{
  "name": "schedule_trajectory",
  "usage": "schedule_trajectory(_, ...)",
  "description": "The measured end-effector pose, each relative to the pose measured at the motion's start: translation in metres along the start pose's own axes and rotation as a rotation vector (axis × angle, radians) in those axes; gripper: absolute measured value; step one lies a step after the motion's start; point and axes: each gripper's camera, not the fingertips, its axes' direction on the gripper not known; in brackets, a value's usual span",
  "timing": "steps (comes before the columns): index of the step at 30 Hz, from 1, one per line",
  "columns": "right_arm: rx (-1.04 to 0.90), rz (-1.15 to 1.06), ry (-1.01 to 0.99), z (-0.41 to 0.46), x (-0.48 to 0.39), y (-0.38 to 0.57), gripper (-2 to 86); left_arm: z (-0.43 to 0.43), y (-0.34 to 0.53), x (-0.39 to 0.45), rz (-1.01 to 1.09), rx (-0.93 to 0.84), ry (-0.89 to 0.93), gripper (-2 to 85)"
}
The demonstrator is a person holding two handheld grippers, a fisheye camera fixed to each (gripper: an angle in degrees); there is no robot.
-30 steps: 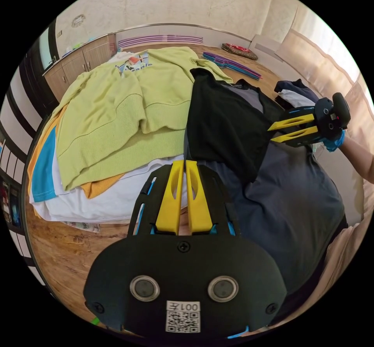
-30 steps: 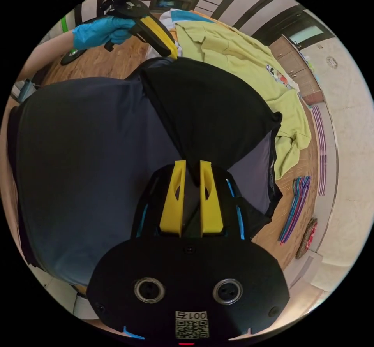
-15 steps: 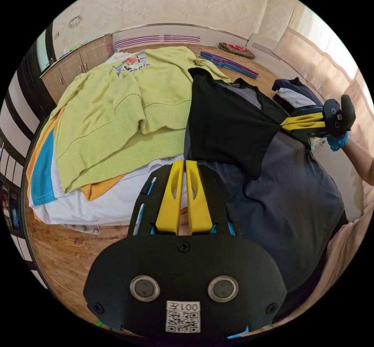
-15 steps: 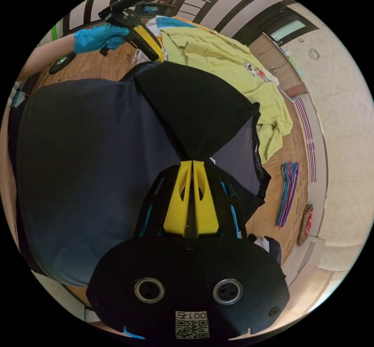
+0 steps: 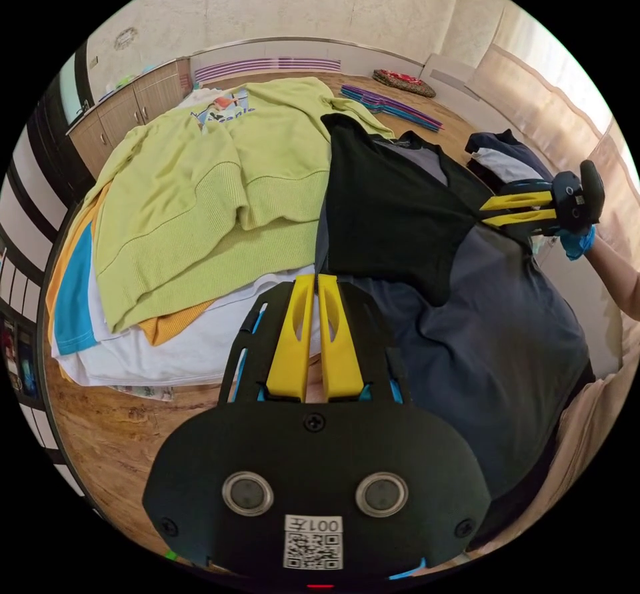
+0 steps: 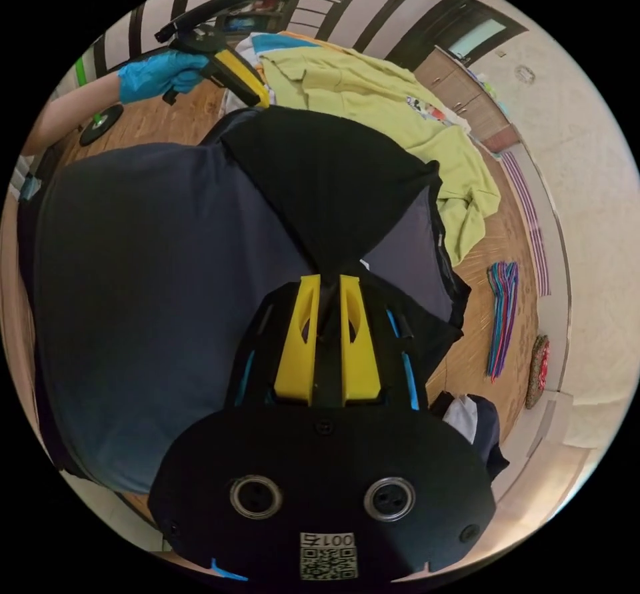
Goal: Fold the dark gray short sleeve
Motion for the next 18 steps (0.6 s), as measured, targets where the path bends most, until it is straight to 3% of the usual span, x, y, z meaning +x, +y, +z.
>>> schedule_trajectory(8,-0.118,0.031,0.033,0.027,-0.012,0.030,0.6,0.004,0.009,0.008,-0.009,0.038,-0.074,-1.5)
schedule_trajectory(14,0.004,0.286,-0.020,-0.016,-0.005,0.100,0.6,-0.006,0.020,0.015,0.057,0.014,-0.047,-1.1)
schedule_trajectory(18,0.043,0.415,-0.186,-0.053,-0.008,0.169,0.6,-0.021,0.042,0.021,0.117,-0.025,-0.006,-1.1)
